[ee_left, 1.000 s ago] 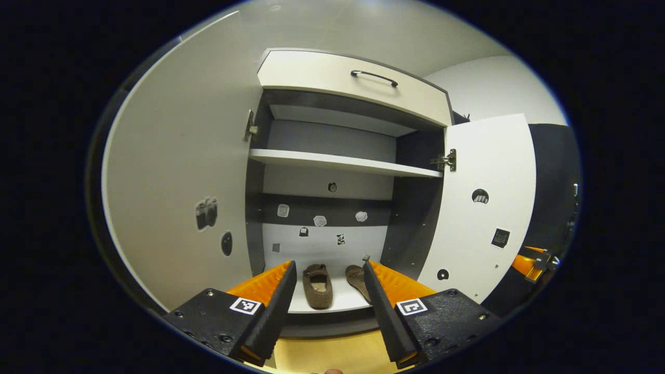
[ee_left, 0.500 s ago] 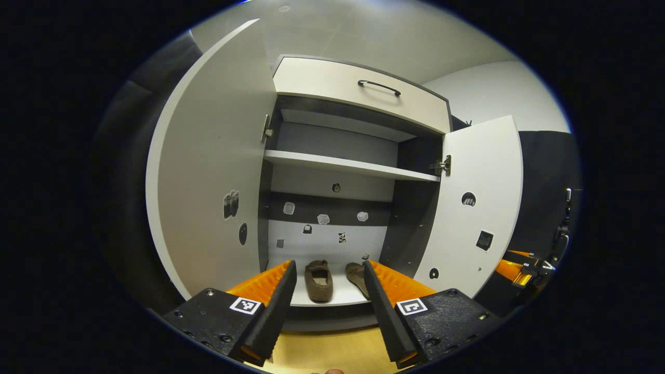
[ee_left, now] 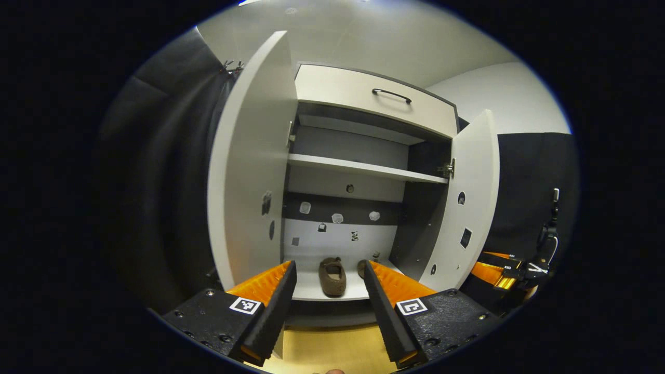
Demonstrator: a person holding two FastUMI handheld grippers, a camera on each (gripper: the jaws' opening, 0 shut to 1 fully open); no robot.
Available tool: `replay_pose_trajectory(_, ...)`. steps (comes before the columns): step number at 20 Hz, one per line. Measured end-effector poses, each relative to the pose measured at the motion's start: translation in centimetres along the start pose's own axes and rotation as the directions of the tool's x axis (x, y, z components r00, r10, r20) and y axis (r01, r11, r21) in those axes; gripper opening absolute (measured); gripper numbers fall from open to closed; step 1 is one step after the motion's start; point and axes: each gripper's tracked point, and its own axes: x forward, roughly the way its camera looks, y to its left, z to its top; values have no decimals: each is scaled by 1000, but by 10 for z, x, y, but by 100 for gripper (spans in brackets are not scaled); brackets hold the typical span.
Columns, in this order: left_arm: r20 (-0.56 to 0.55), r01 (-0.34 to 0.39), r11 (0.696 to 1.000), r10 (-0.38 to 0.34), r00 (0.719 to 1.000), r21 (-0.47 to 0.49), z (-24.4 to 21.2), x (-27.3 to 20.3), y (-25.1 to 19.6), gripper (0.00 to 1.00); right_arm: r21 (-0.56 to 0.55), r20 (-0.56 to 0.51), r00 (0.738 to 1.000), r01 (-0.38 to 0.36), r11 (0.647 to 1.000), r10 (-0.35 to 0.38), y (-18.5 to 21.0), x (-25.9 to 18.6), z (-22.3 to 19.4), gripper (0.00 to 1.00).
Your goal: Grab one shoe with the right hand and put it into the shoe cabinet, grab the other shoe with the left hand and put it into the shoe cabinet; then close the right door with the right hand and the left door with the left hand.
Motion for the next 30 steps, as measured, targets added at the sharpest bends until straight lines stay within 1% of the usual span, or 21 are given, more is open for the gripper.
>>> replay_pose_trajectory(1, 6, -10, 1000, 10, 1000, 4, 3, -3, 4, 80, 6, -3, 1000, -11, 1000, 11, 4, 6, 0, 92)
replay_pose_trajectory(2, 12, -20, 1000, 20, 1000, 7, 5, -7, 8, 80, 8, -9, 1000, -20, 1000, 20, 8, 12, -2, 88)
replay_pose_trajectory(3, 16, -31, 999, 30, 999, 11, 6, -10, 12, 80, 6, -12, 1000, -27, 1000, 27, 13, 17, -3, 92)
replay_pose_trajectory(4, 18, -40, 999, 39, 999, 13, 6, -13, 16, 80, 1, -13, 999, -30, 1000, 30, 15, 23, -3, 92)
replay_pose_trajectory(5, 18, -48, 999, 48, 999, 12, 7, -16, 20, 80, -7, -15, 999, -29, 1000, 29, 17, 28, -3, 88)
replay_pose_trajectory(7, 17, -62, 998, 61, 998, 8, 6, -19, 24, 80, -24, -17, 1000, -23, 999, 23, 19, 38, -4, 88)
replay_pose_trajectory(9, 15, -73, 997, 72, 997, 4, 5, -23, 29, 80, -18, -23, 999, -42, 999, 42, 25, 48, -8, 96)
replay_pose_trajectory(10, 13, -78, 997, 78, 997, 3, 4, -24, 32, 80, -21, -20, 999, -45, 999, 45, 30, 53, -7, 98)
replay_pose_trajectory(14, 12, -90, 996, 90, 996, -11, 2, -26, 36, 80, -46, 2, 999, -44, 998, 44, 37, 65, -7, 98)
replay_pose_trajectory(17, 18, -102, 994, 103, 995, -23, 2, -32, 42, 80, -37, 6, 999, -41, 998, 42, 41, 75, -8, 98)
replay_pose_trajectory(23, 23, -183, 983, 184, 983, -33, 1, -52, 73, 80, -3, 6, 999, -44, 999, 44, 49, 102, -12, 98)
replay_pose_trajectory(29, 4, -275, 961, 275, 961, -27, -6, -67, 108, 80, 9, 13, 999, -30, 999, 30, 55, 125, -15, 98)
replay_pose_trajectory(30, 0, -291, 956, 292, 957, -22, -8, -67, 116, 77, 13, 14, 1000, -28, 1000, 28, 56, 128, -15, 98)
